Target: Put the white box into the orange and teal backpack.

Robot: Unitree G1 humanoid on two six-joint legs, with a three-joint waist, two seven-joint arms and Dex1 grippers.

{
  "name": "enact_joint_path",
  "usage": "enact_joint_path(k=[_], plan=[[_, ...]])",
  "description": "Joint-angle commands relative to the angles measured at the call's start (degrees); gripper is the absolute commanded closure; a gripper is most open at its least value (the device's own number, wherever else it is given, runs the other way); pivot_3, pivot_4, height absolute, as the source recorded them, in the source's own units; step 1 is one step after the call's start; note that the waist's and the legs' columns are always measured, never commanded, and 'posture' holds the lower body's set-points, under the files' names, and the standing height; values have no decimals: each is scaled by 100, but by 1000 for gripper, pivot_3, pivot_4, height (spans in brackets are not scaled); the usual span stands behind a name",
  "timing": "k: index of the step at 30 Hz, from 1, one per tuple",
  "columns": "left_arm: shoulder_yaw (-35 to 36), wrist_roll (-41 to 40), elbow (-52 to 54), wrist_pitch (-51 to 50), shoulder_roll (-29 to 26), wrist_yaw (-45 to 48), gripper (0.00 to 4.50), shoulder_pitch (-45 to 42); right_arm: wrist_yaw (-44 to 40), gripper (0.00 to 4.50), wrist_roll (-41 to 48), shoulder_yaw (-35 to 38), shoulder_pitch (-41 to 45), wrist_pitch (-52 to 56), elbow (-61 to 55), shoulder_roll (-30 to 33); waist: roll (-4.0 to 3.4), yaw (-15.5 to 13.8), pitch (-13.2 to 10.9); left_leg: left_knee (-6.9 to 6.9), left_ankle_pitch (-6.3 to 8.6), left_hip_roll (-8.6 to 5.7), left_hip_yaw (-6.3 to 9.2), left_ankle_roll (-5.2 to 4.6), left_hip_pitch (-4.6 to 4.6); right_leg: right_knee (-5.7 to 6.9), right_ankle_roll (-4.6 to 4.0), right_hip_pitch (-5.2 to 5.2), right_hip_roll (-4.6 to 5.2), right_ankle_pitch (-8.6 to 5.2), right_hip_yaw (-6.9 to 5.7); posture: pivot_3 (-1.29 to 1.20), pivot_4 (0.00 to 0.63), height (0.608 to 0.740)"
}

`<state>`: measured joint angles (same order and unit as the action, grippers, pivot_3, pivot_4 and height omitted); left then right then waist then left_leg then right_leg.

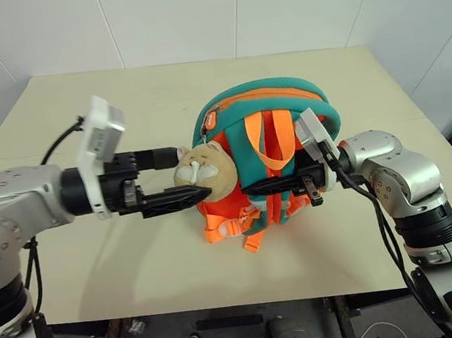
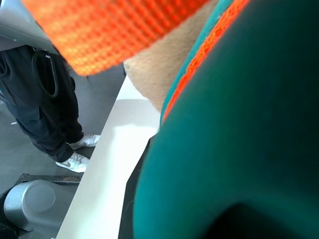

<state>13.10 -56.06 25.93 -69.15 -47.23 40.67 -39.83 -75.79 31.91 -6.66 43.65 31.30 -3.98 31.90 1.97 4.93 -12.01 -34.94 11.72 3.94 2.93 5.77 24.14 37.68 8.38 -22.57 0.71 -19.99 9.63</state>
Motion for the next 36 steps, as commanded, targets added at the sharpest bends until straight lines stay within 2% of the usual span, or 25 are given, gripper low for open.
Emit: enact_joint_path(k=[1,4,7,10,13,17,24,28,36], plan=[[-261,437,-146,438,130,-264,26,-210,25,4500,23,15,81,-67,-104,-18,0,-10,0,1,0,0,0,0,0,0,0,0,0,0,0,0,150,740],[-344,422,-334,393,333,-432,533,-457,57,4500,31,30,37,-52,-152,-8,1,-19,-1,-1,0,-1,0,0,2,-2,0,0,0,0,0,0,150,740],[-248,158,-314,255,332,-348,1449,-541,90,4500,50,47,9,-36,-189,2,1,-18,-1,0,0,-1,0,0,2,-3,0,1,0,0,0,0,150,740],[42,-316,-361,-35,125,-175,2349,-616,108,4500,93,96,-55,-57,-222,5,1,-6,-1,3,0,-1,0,1,2,-6,0,1,0,0,0,0,150,740],[365,-699,-507,-183,-29,-164,2879,-716,104,4500,182,173,-156,-103,-274,-20,1,-9,-1,12,1,0,0,1,2,-7,0,-2,0,-2,0,0,150,740],[543,-829,-704,-222,-278,-168,3188,-731,90,4500,456,311,-301,-73,-342,-100,1,-11,-1,12,1,-1,0,1,2,-10,0,-1,1,-1,0,0,150,740],[604,-352,-1298,80,-777,66,3425,-369,83,4500,672,342,-554,-20,-558,-90,1,-9,-1,20,1,-1,0,1,0,-13,-1,-2,0,-2,-1,0,150,740],[237,375,-1675,615,-1227,496,3482,48,145,4500,766,325,-629,55,-719,-85,1,12,-1,31,1,0,-4,2,-2,-17,-5,-5,0,-4,1,0,150,740],[-621,1287,-2271,1183,-1388,1081,3795,166,286,4500,887,316,-691,164,-896,-107,1,-8,-1,47,1,0,-5,3,1,-22,-14,-12,0,-10,-1,0,150,740]])
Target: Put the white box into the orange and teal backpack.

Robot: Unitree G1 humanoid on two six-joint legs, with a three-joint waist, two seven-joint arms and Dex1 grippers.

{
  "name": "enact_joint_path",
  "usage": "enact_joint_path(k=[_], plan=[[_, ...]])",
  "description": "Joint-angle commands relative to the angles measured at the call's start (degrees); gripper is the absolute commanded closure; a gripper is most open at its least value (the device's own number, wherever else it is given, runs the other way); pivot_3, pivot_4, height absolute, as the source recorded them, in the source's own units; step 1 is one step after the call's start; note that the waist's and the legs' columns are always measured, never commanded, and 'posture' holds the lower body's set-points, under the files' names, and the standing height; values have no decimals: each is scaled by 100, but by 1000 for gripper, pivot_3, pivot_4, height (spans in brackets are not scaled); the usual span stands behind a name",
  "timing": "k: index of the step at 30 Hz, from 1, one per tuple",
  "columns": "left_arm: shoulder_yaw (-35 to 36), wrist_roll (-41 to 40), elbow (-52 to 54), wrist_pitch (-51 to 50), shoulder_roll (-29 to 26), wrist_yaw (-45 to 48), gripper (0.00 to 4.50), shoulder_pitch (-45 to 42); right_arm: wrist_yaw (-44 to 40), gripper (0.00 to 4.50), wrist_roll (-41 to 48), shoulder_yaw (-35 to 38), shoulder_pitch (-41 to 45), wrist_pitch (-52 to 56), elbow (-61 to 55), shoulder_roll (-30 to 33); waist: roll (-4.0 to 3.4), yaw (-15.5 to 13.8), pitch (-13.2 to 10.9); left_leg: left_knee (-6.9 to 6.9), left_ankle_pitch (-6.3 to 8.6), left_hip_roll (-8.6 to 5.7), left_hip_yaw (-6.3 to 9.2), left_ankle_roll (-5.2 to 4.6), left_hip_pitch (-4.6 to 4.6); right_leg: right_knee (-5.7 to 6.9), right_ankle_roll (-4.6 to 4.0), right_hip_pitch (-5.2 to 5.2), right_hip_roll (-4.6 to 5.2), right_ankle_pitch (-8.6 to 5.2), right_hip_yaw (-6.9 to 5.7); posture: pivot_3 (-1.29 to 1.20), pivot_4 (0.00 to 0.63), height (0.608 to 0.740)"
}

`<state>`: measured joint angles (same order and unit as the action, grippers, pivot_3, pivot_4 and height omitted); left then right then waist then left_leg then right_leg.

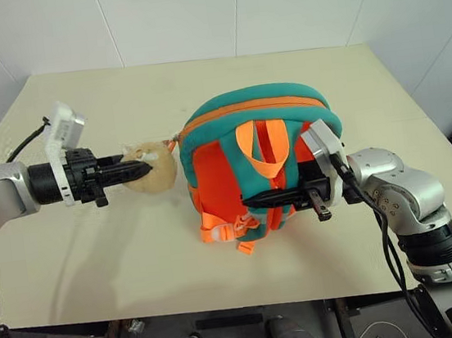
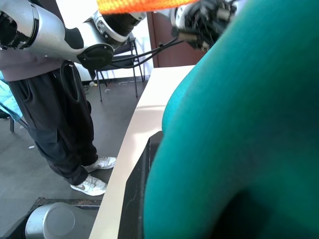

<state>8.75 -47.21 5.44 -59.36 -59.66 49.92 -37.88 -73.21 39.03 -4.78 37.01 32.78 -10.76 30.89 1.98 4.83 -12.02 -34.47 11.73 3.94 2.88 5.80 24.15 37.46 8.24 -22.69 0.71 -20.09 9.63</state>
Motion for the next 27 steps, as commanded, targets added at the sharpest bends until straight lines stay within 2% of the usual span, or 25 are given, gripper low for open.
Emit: enact_joint_path(k=[1,12,15,21,27], plan=[[-368,560,-303,315,-123,252,3795,-37,53,4500,188,122,-32,26,-230,-12,0,3,0,6,0,0,-1,0,-1,0,-1,-1,0,-2,0,0,150,740],[-2126,2192,-1103,1358,622,781,3796,-363,290,4500,213,89,-60,114,-318,-58,0,-5,0,13,-1,1,-2,0,-1,2,-4,-6,0,-4,0,0,150,740],[-2193,2411,-1236,1521,827,772,3806,-330,342,4500,194,102,-63,105,-327,-40,0,-10,0,11,-1,1,-1,0,-1,4,-4,-5,0,-4,0,0,150,740],[-1399,2186,-1391,2136,1340,691,3807,-259,485,4500,160,172,-38,326,-379,230,0,-49,1,-9,-1,1,-1,0,-1,13,-2,0,0,-3,0,0,150,740],[-468,2102,-1553,3003,1760,373,3807,-173,461,2586,200,359,-36,511,-472,733,0,-153,1,-18,-1,1,0,-1,1,16,0,0,0,-2,-1,0,150,740]])
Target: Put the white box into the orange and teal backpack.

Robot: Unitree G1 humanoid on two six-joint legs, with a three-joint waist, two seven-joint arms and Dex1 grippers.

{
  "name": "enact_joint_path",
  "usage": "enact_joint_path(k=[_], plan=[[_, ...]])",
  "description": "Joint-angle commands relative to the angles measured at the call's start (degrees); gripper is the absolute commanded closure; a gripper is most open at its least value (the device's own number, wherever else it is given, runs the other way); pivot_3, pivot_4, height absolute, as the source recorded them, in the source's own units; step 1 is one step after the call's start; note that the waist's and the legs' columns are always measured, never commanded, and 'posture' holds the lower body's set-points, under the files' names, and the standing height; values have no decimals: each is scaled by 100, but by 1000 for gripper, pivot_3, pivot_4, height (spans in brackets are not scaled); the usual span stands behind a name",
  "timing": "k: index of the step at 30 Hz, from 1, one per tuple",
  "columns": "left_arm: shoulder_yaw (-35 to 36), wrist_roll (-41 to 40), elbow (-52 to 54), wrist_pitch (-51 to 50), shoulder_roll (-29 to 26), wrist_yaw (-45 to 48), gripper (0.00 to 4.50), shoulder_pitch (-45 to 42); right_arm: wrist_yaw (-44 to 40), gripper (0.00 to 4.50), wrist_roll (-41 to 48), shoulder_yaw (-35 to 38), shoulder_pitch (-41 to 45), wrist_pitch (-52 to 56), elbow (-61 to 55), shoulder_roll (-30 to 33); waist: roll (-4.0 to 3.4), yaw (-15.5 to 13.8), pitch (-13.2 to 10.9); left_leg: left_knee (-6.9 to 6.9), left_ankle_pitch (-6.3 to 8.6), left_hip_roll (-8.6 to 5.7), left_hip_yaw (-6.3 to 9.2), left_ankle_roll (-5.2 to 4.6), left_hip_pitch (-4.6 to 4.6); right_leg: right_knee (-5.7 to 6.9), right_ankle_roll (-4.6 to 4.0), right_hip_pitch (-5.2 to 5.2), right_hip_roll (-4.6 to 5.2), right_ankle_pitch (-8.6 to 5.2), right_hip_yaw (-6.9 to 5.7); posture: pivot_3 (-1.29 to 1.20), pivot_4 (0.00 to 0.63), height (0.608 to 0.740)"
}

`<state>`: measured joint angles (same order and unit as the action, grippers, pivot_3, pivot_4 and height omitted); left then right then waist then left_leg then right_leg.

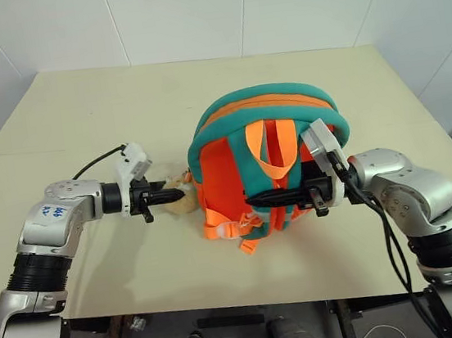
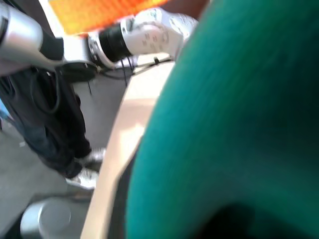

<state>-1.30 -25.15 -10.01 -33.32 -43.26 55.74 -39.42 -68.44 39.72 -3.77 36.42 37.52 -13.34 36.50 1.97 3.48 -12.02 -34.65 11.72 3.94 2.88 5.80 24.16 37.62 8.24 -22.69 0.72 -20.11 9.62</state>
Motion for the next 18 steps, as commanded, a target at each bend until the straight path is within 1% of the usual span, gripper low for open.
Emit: enact_joint_path(k=[1,2,3,6,7,8,10,11,14,17,18], plan=[[671,-136,4,549,220,-254,3807,-15,-20,2229,148,291,11,56,-223,227,0,-27,0,-1,0,0,0,0,0,-1,0,0,0,0,0,0,150,740],[971,-292,29,714,446,-454,3807,-1,-15,1930,161,326,-8,72,-242,283,0,-32,0,-1,0,0,-1,0,1,-1,0,0,0,0,1,0,150,740],[1122,-332,28,851,548,-517,3807,2,-6,1541,173,359,-29,86,-263,326,0,-40,0,-1,0,0,-1,0,1,-2,1,1,1,1,1,0,150,740],[991,-160,100,498,328,-385,3807,62,62,550,241,488,-103,185,-372,457,1,-25,0,-1,0,0,0,0,2,-1,2,1,1,1,0,0,150,740],[992,-191,176,387,265,-346,3459,119,101,142,268,545,-134,236,-430,525,1,-14,0,0,1,0,0,-1,2,-1,2,1,1,1,1,0,150,740],[1012,-231,229,334,240,-331,3065,158,131,0,288,581,-154,270,-469,572,0,-11,0,1,1,0,-1,-1,1,-1,2,0,1,1,1,0,150,740],[1013,-254,296,276,211,-309,2481,191,160,0,318,618,-179,301,-506,624,1,-16,0,3,1,0,-1,-1,1,-2,1,0,1,0,1,0,150,740],[1055,-269,334,231,123,-261,2080,241,172,0,358,693,-206,367,-563,736,1,-24,-1,2,1,0,-1,-1,1,-2,1,0,1,1,1,0,150,740],[1192,-271,375,70,-274,-84,1122,385,131,0,404,996,-357,541,-720,1263,1,-21,-1,0,1,0,-1,-1,3,-3,1,0,1,0,1,0,150,740],[1341,-337,368,58,-482,37,158,437,52,0,322,1235,-579,541,-702,1732,0,-31,-1,8,2,0,-1,-2,2,-9,-1,-1,1,-1,0,0,150,740],[1388,-345,351,58,-542,83,33,443,12,0,268,1310,-669,496,-662,1871,1,-38,-1,9,2,0,-2,-2,1,-10,-1,0,1,-1,1,0,150,740]])
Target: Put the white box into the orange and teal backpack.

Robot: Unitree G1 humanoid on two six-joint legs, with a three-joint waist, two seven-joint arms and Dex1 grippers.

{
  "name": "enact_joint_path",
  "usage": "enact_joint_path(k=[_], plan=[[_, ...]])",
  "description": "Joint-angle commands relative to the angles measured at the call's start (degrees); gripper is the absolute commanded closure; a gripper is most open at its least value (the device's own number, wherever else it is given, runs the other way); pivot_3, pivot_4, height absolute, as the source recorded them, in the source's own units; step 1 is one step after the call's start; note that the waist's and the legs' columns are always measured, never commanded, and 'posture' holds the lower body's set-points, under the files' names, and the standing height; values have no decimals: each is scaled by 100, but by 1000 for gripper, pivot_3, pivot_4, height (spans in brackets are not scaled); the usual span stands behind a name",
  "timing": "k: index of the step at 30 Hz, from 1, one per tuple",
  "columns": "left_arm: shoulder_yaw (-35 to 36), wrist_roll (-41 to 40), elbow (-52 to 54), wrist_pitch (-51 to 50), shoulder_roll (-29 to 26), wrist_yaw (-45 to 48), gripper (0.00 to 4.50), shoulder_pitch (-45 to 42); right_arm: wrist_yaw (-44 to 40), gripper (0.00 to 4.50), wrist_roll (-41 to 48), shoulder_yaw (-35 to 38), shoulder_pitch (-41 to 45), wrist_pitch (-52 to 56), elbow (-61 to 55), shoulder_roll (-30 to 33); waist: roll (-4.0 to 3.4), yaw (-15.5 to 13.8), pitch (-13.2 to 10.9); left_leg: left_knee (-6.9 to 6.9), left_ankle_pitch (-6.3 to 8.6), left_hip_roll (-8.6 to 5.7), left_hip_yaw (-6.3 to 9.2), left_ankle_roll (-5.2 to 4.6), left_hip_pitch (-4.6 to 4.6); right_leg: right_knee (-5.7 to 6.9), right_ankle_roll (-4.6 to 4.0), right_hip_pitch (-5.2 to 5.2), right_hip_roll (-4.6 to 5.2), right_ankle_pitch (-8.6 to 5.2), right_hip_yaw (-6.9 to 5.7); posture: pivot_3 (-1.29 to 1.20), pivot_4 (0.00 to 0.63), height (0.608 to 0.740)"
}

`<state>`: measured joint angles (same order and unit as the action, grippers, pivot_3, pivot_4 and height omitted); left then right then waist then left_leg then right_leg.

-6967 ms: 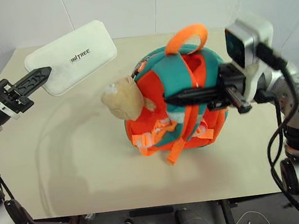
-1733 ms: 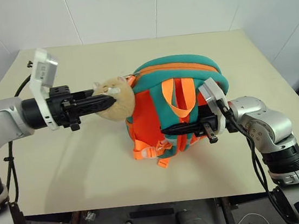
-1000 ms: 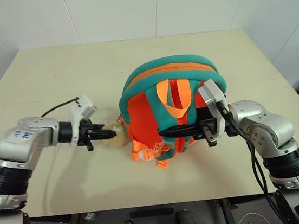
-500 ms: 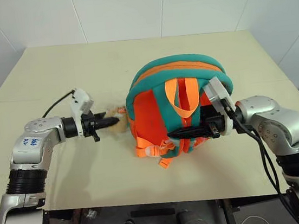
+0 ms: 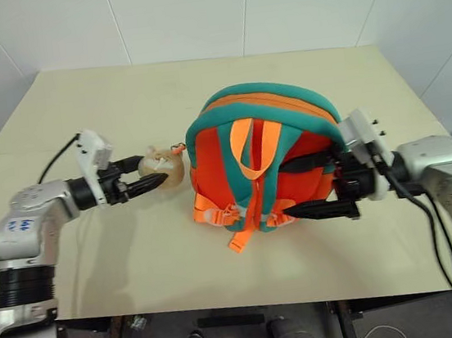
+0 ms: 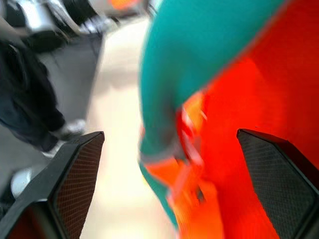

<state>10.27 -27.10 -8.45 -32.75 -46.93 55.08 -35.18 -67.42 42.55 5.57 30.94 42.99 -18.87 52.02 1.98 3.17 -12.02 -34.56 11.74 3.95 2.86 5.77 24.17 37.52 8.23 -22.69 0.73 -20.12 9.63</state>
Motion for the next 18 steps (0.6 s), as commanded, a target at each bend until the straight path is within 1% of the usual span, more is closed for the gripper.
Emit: enact_joint_path(k=[1,5,8,13,18], plan=[[257,-161,201,-28,-226,184,33,23,-149,0,-74,452,-215,-118,-32,453,0,-18,0,0,0,0,0,0,1,-2,0,0,0,0,0,0,150,740],[428,-276,134,-76,-515,540,33,96,-327,0,-501,733,-559,-509,459,979,0,-16,0,-2,2,-1,-5,-2,1,-10,1,3,3,1,0,0,150,740],[503,-309,-35,1,-637,813,33,123,-395,0,-730,831,-611,-795,837,1173,0,3,0,-1,2,0,-7,-3,0,-9,0,2,3,0,1,0,150,740],[622,-358,-467,256,-747,1276,33,87,-304,0,-1003,1122,-514,-1209,1553,1264,-2,37,-1,0,2,1,-12,-3,-4,-8,-1,0,3,0,2,0,150,740],[797,-360,-518,240,-829,1343,33,140,-294,0,-1087,1319,-539,-1411,1977,1262,-2,30,-1,7,2,1,-12,-4,-3,-8,-2,-2,3,-1,2,0,150,740]])
